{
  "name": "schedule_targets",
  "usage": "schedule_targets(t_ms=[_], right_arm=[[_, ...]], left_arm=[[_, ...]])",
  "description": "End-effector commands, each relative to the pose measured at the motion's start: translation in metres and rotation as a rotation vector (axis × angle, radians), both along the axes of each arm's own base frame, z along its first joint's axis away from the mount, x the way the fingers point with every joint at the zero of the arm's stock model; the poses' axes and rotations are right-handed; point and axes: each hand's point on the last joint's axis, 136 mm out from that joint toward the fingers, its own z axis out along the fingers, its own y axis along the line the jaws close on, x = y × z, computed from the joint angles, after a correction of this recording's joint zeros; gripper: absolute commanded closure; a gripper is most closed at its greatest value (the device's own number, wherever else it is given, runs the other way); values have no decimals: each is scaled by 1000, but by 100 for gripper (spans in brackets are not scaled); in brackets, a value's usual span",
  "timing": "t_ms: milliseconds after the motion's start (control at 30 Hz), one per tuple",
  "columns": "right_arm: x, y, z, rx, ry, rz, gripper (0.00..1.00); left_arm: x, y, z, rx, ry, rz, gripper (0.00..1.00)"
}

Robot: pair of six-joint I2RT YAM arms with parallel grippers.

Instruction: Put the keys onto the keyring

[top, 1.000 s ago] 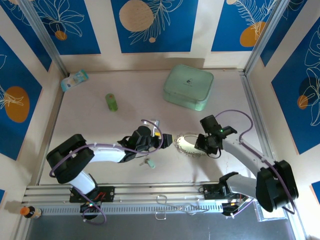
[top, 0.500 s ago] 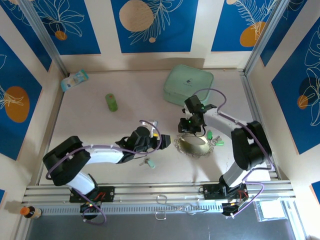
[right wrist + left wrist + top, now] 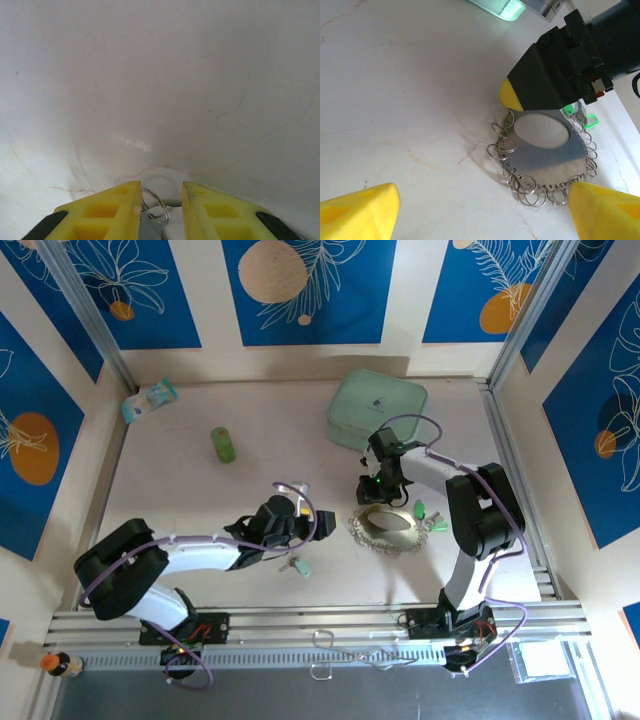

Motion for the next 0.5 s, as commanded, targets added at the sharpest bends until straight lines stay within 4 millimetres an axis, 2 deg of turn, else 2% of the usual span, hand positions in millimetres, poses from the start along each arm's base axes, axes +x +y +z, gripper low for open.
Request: schedule_targets(t_ms=[0, 233, 467], right_arm=[[-5, 8, 3, 41, 35, 40, 71], [-9, 11, 3, 61, 55, 55, 74], [-8, 1, 1, 1, 37, 40, 73]], left_arm=[[-3, -1, 3, 2, -4, -2, 13], [-2, -2, 3, 1, -3, -3, 13], [-2, -1, 3, 4, -2, -2, 13]])
